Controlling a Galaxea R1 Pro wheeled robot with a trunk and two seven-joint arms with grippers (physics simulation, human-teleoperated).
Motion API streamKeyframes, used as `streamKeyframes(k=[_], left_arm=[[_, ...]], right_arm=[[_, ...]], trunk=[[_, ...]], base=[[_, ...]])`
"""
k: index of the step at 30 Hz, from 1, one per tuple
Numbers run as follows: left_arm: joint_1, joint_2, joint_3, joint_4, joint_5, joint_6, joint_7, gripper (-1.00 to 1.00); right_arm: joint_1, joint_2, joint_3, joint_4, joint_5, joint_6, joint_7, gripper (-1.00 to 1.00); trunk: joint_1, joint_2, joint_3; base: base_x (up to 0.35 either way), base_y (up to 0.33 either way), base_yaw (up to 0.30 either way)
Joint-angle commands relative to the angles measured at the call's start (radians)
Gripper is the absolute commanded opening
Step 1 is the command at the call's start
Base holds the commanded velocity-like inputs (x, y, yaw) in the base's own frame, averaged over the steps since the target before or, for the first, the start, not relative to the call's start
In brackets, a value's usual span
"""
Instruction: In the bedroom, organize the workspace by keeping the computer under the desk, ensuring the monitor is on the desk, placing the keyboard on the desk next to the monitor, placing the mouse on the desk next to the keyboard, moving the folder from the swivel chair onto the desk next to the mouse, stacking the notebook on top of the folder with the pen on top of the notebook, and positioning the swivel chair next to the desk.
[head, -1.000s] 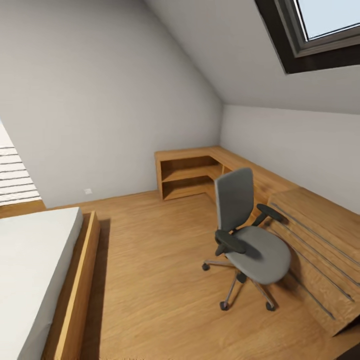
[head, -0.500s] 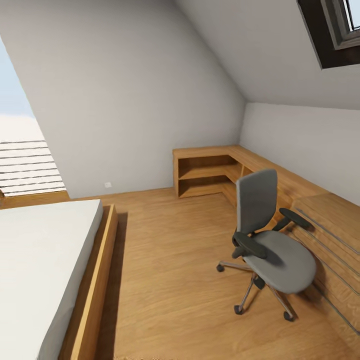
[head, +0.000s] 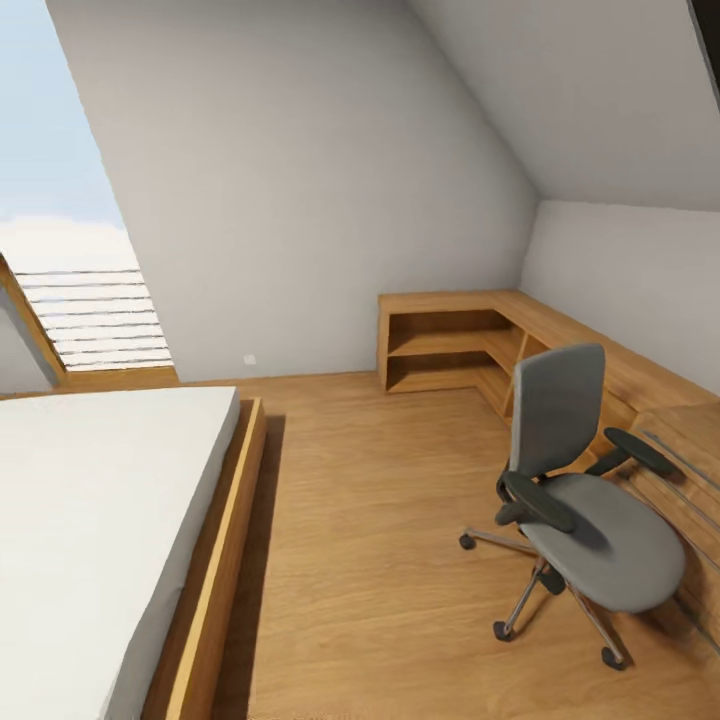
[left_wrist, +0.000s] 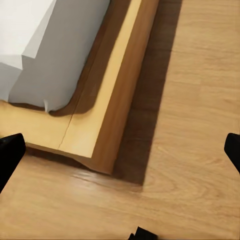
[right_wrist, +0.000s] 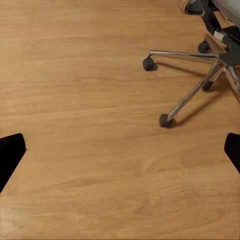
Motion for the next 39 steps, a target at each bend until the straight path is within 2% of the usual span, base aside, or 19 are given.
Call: streamKeyframes(k=[1,39], left_arm=[[-0.001,0.001,-0.008,-0.003,0.002,-0.002,0.01,1.0],[-0.001,0.001,-0.008,-0.003,0.001,0.008,0.003,1.0]], right_arm=[[0.0,0.0,-0.002,0.0,0.011,-0.002,-0.009,1.0],[0.0,-0.003,0.002,0.001,0.012,-0.002,-0.007,1.0]], trunk=[[0.0,-0.001,-0.002],[0.0,-0.001,-0.004]], base=[[0.108,0.0,0.183],[0.307,0.0,0.013]])
